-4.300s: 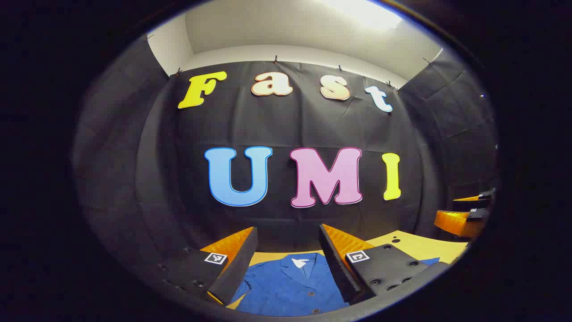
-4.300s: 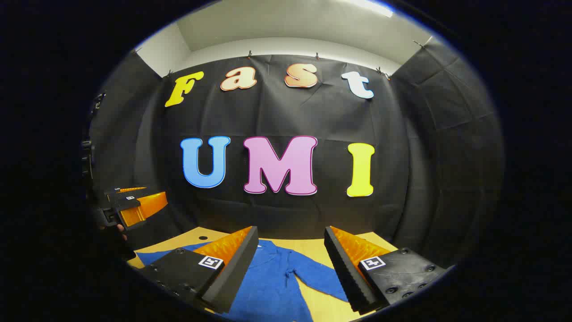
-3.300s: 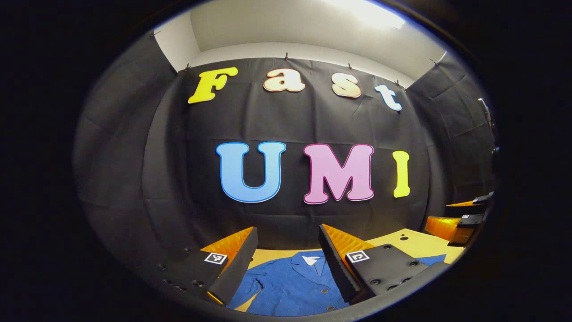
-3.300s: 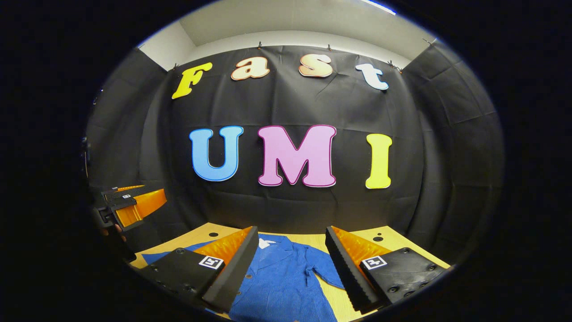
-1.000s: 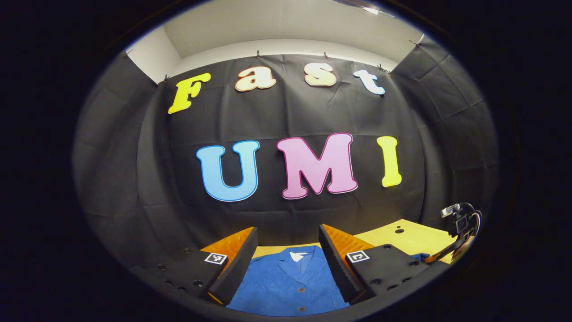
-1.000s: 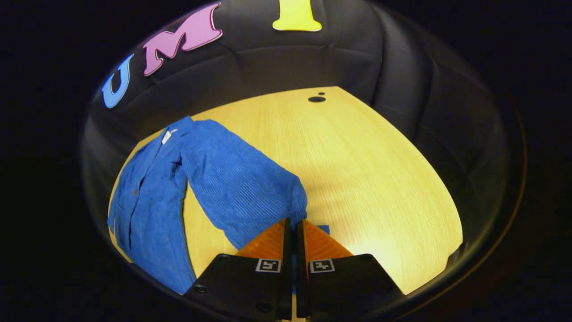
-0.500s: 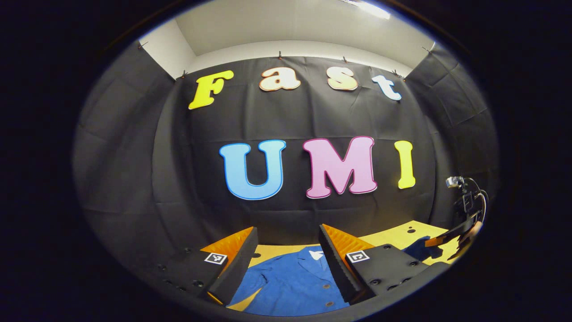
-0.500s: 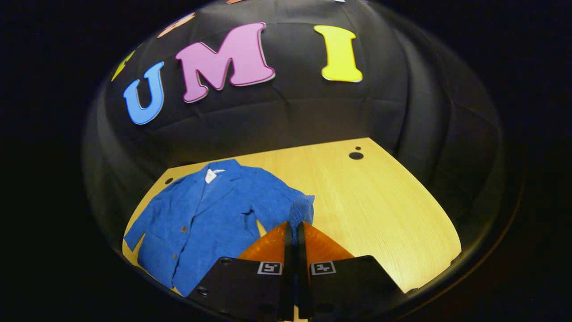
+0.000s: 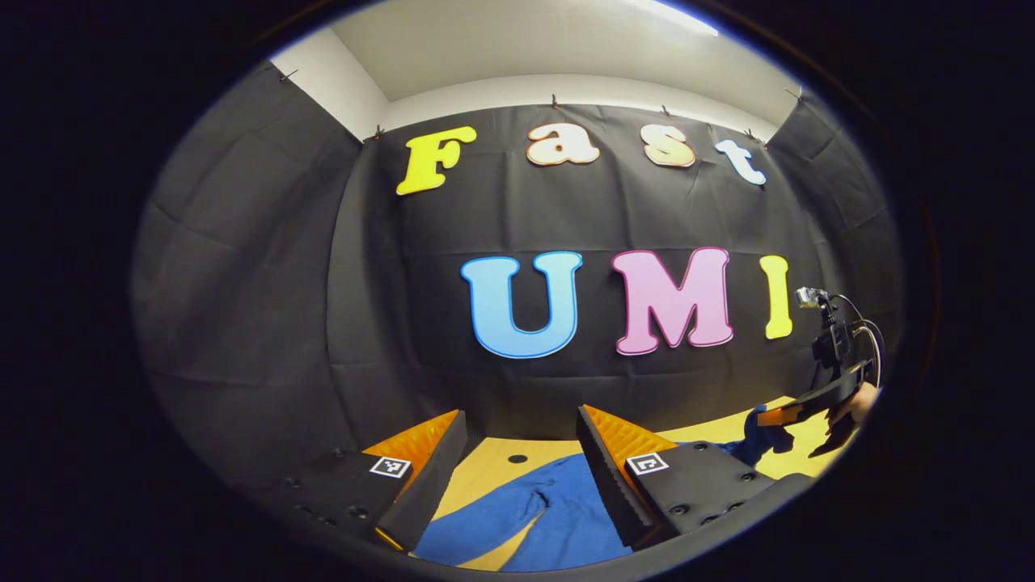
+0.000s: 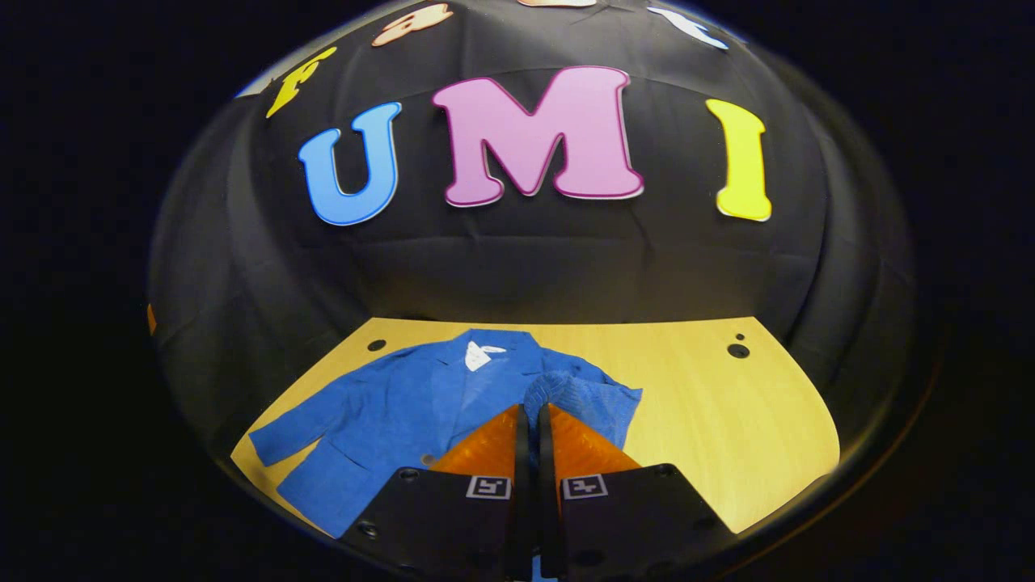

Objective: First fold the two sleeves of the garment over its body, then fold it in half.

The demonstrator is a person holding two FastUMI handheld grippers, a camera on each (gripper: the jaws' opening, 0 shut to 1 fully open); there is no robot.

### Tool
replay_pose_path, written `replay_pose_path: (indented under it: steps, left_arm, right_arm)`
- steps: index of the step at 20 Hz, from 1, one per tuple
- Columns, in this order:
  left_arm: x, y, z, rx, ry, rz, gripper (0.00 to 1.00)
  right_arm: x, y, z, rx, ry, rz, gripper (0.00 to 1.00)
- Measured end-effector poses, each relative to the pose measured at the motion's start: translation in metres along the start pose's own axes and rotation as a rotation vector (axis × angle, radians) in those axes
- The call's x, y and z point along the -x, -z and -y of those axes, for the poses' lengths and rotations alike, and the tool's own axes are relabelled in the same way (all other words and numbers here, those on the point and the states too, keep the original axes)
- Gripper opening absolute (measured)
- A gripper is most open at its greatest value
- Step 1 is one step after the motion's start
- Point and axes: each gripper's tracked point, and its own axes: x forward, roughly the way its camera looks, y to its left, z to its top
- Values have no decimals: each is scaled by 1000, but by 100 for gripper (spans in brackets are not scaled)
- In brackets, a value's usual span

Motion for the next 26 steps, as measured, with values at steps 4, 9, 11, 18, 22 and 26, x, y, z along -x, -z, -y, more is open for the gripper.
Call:
replay_pose_path:
  steps: [4,9,11,18,22,26]
  left_arm:
    - [1,10,-34,6,-32,-15,80]
    - [5,24,-81,0,-75,-46,79]
    - [6,28,-98,-5,-92,-54,79]
    - [11,45,-143,-53,-139,-93,79]
    - [7,65,-155,-67,-145,-138,80]
    - [-4,95,-160,-47,-129,-200,80]
  right_arm:
    - [-23,-14,-56,46,-56,11,8]
    - [-56,-16,-123,91,-102,11,8]
    - [-71,-15,-145,97,-112,9,8]
    - [-126,13,-191,112,-112,-66,8]
    - [-143,21,-222,88,-144,-85,8]
    - [-137,15,-244,50,-202,-89,64]
